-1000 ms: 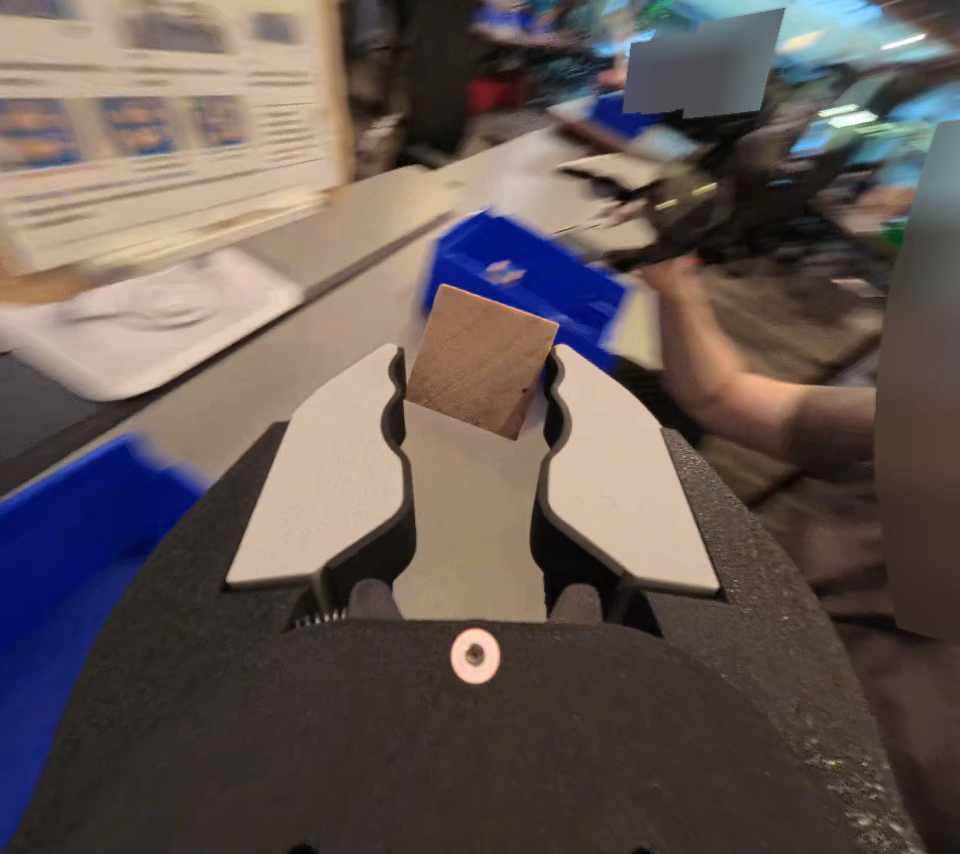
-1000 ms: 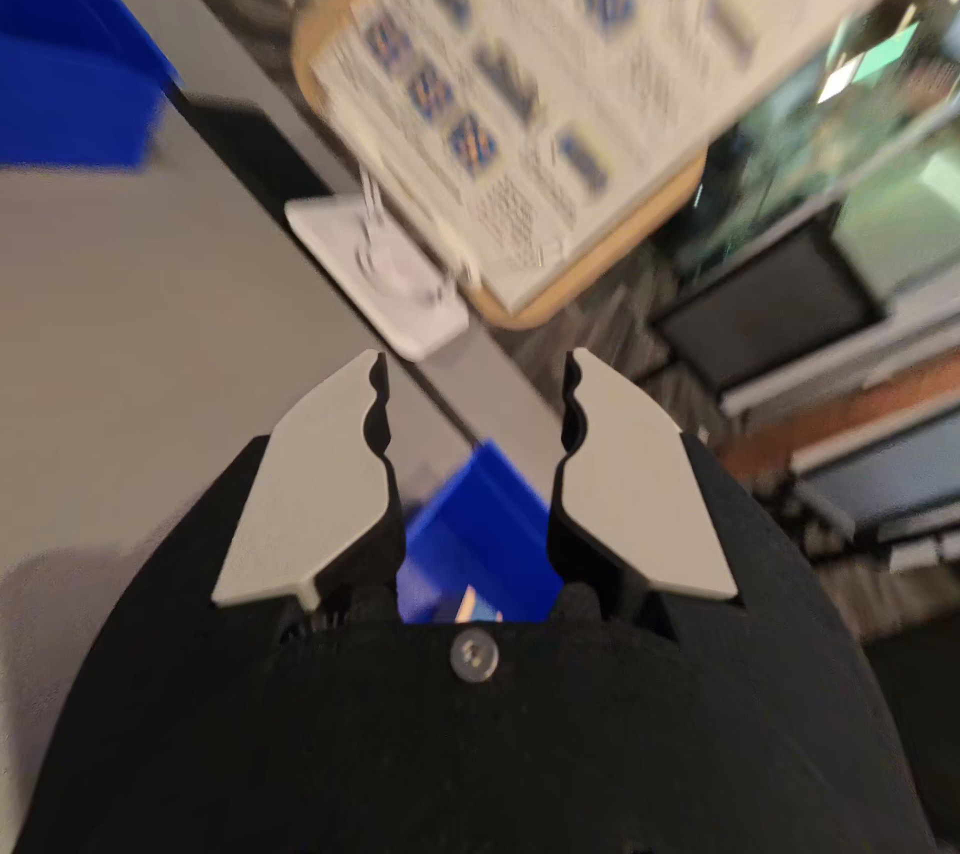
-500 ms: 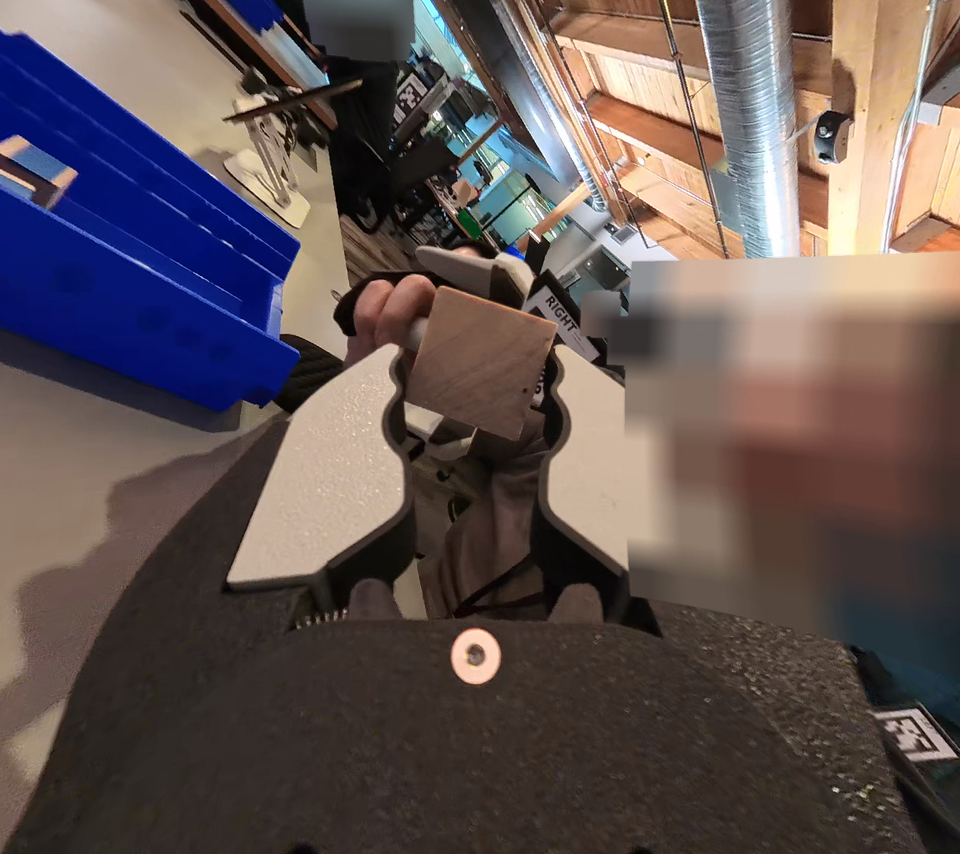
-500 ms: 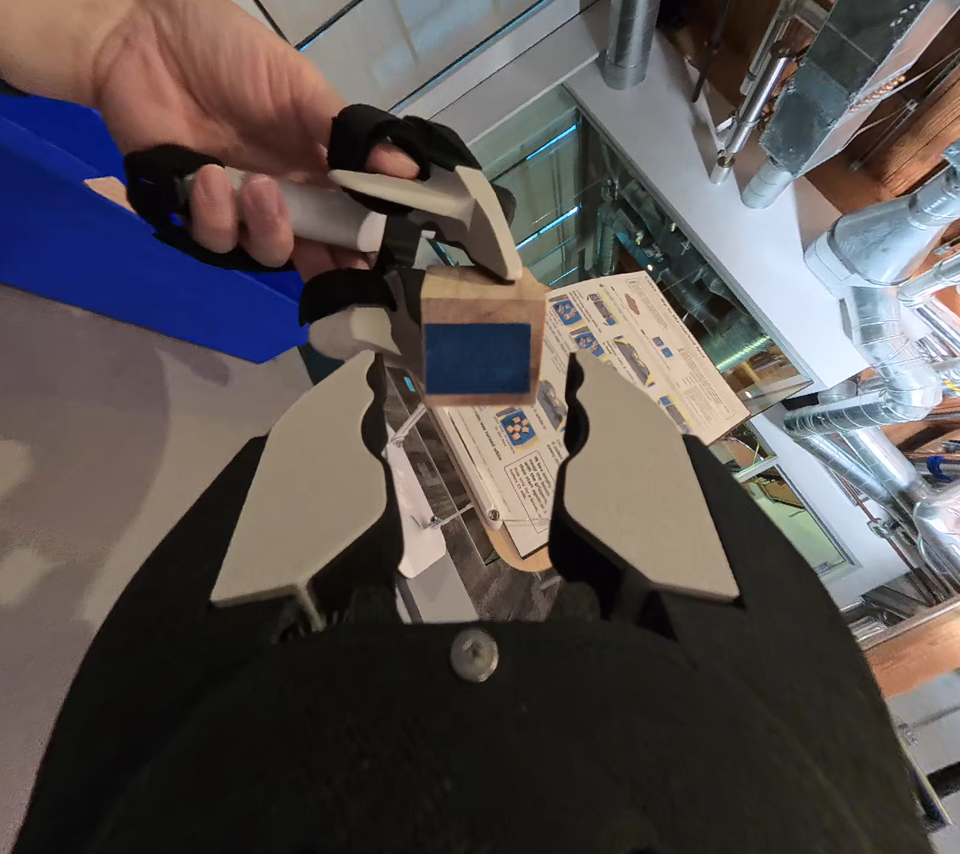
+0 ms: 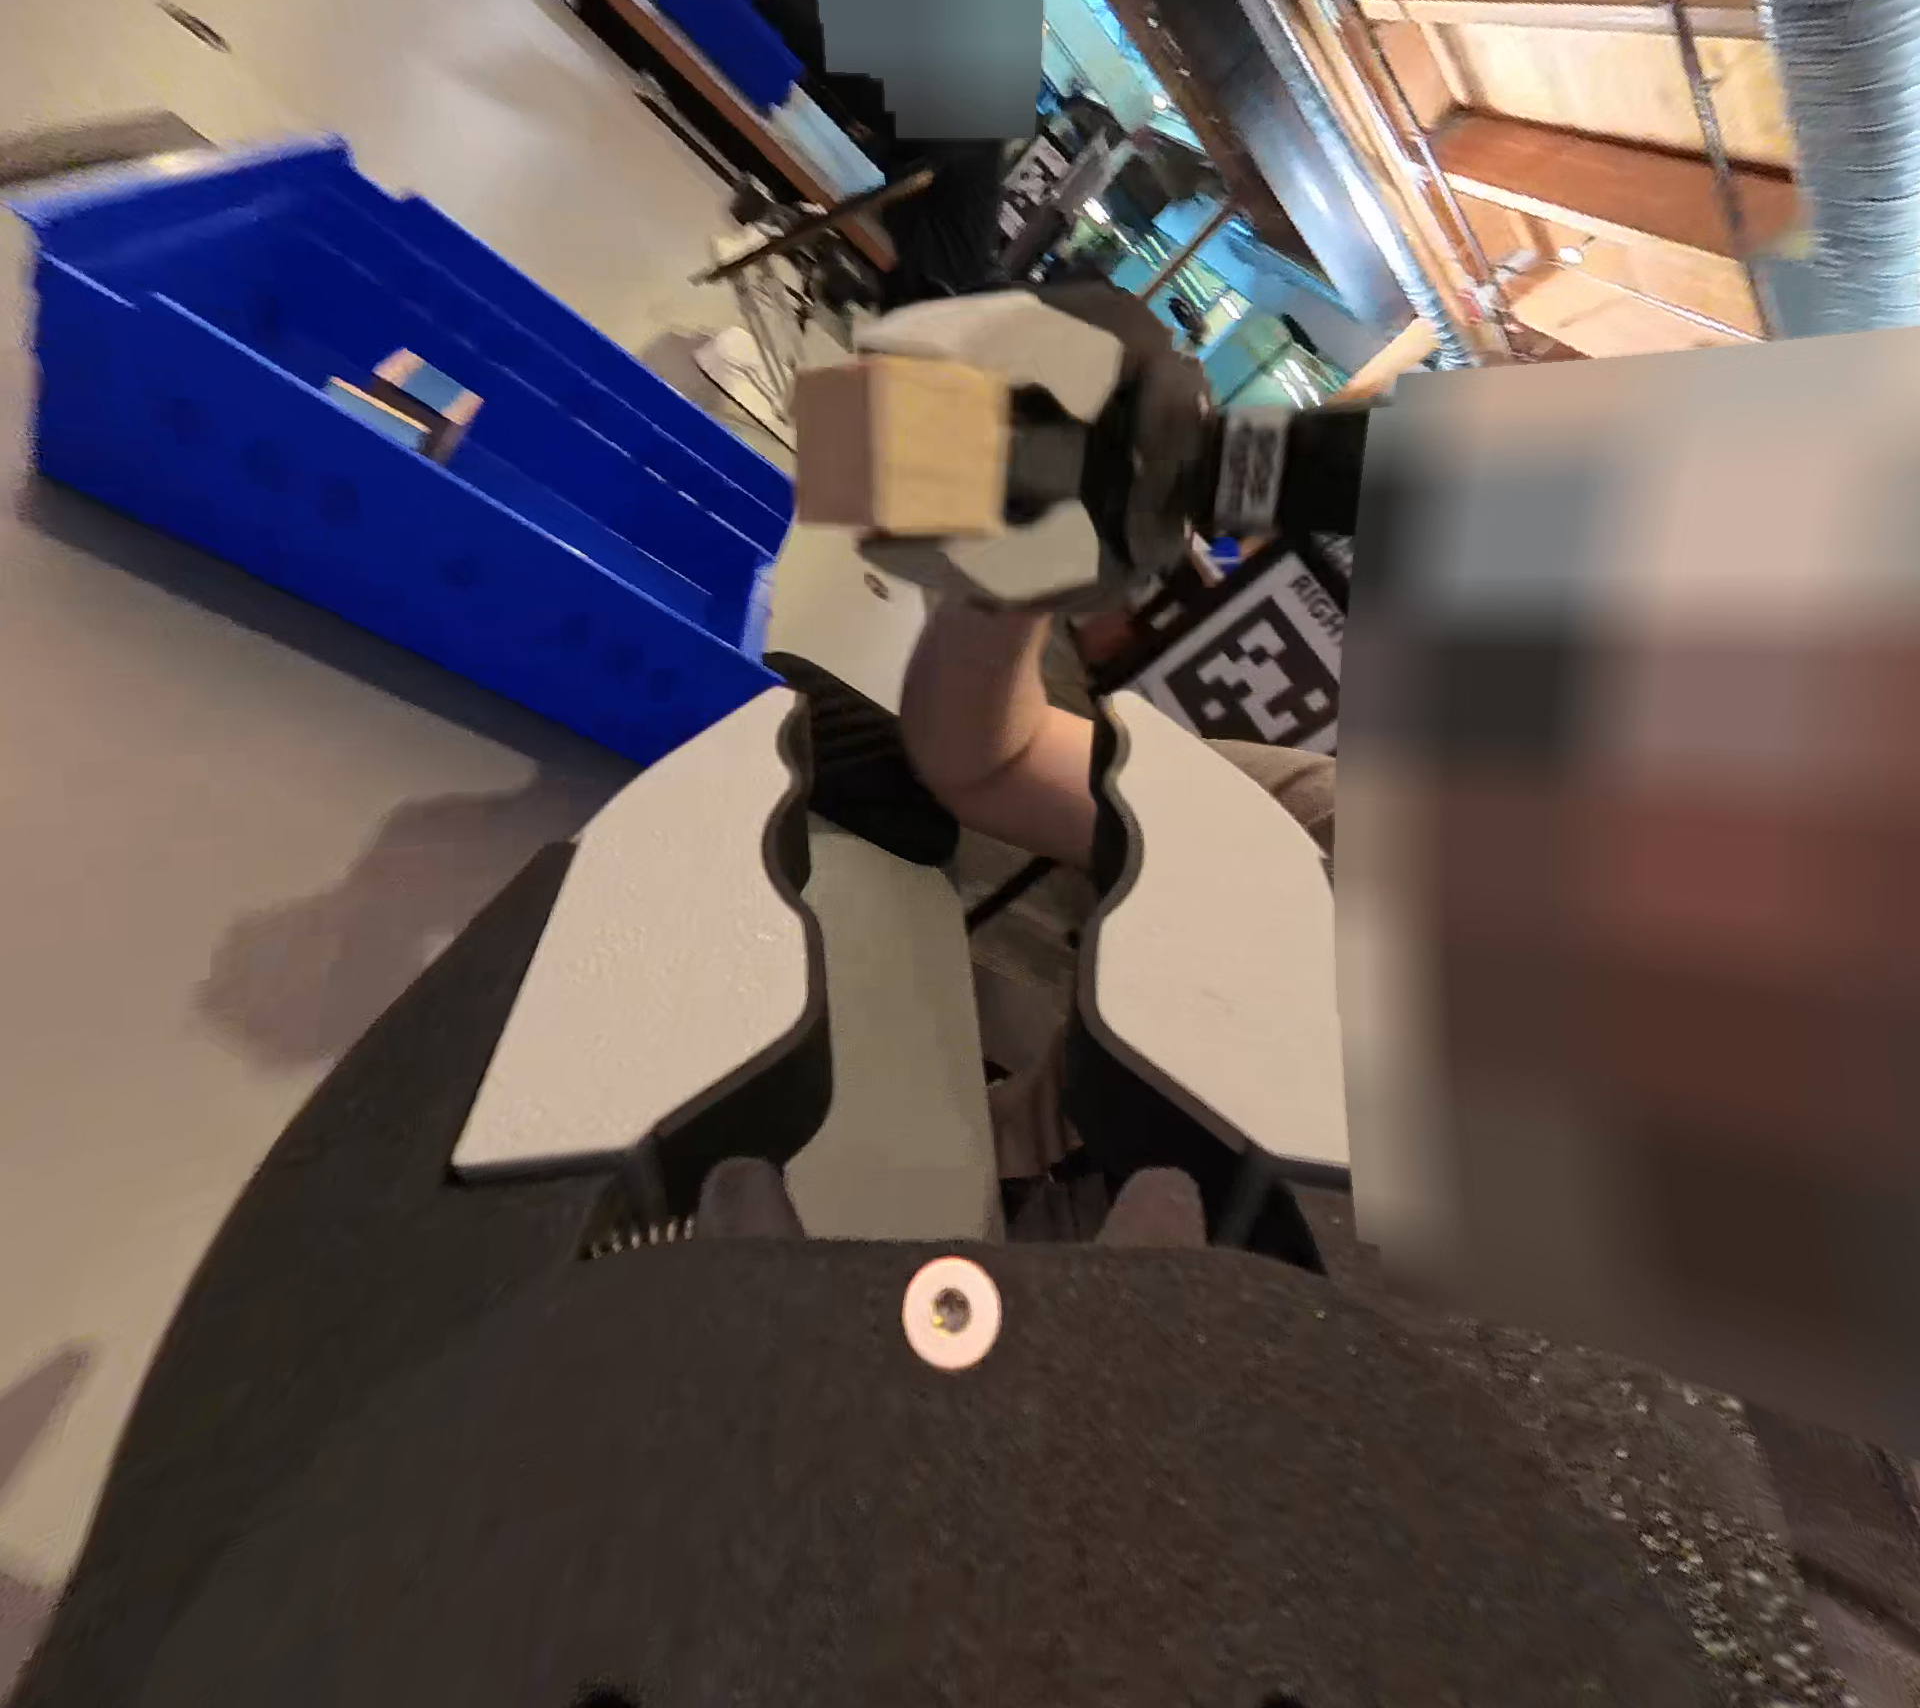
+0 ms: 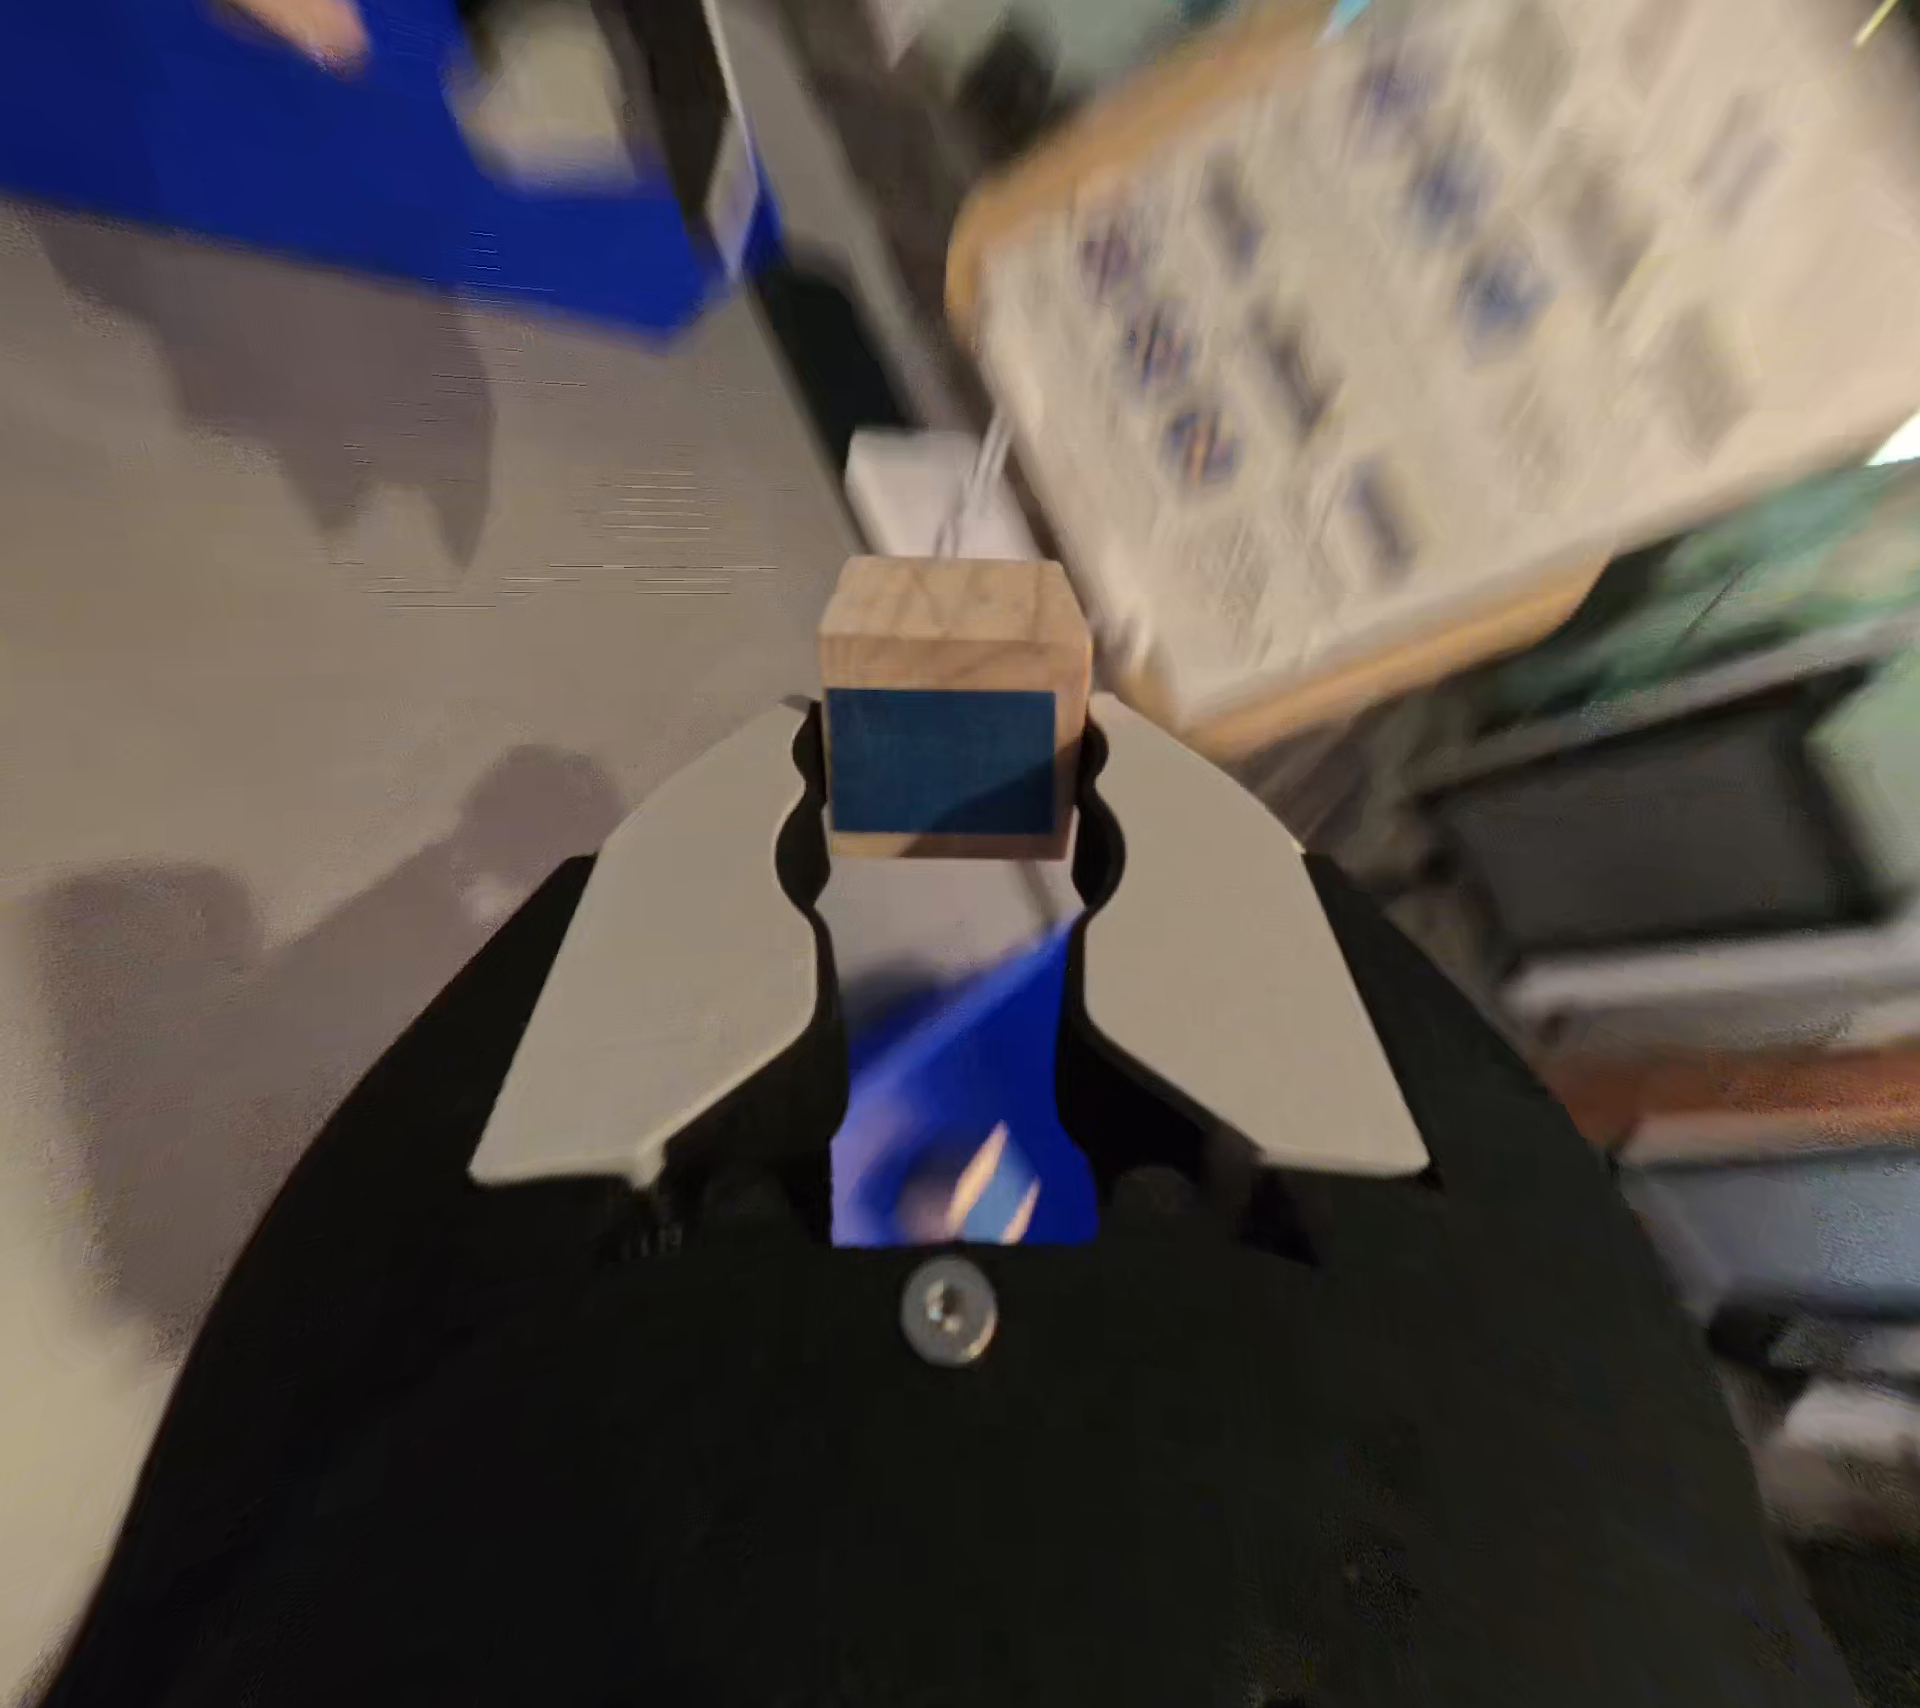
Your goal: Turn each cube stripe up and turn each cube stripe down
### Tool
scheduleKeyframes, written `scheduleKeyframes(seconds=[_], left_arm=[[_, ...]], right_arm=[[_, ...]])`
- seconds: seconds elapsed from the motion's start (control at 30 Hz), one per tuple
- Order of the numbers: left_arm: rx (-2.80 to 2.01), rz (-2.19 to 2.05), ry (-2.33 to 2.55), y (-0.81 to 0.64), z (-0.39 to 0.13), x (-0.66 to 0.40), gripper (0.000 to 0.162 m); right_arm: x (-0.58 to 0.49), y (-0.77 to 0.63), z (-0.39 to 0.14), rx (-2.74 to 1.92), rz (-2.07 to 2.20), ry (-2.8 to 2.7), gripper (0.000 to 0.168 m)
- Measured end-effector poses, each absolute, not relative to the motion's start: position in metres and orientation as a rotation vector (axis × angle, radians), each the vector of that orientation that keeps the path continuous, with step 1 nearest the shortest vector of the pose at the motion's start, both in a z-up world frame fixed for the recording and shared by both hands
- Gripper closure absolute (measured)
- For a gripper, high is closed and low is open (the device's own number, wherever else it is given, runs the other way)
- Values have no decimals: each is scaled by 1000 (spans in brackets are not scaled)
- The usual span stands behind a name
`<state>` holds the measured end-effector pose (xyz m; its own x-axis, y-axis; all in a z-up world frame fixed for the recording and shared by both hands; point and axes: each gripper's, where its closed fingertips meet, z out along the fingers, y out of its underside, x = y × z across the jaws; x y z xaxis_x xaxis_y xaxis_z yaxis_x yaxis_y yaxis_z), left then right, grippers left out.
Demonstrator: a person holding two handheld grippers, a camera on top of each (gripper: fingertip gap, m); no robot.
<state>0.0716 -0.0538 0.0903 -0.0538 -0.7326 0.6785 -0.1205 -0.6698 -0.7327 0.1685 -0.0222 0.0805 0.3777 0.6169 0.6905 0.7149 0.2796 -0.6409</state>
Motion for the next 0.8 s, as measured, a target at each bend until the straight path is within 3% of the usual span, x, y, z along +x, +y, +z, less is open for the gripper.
scheduleKeyframes(seconds=[0.03, 0.2, 0.37, 0.8], left_arm=[[-1764, -1736, 892, -51, 95, 65, 112], [-1787, -1565, 862, -46, 105, 36, 114], [-1792, -1373, 759, -31, 115, 4, 118], [-2252, -528, 293, 5, 61, -157, 122]], right_arm=[[202, -11, 65, -1631, -79, -1289, 123], [365, 29, -41, -2503, -231, -1024, 122], [401, 35, -112, -2862, -129, -932, 122], [416, 40, -136, -3024, -137, -680, 116]])
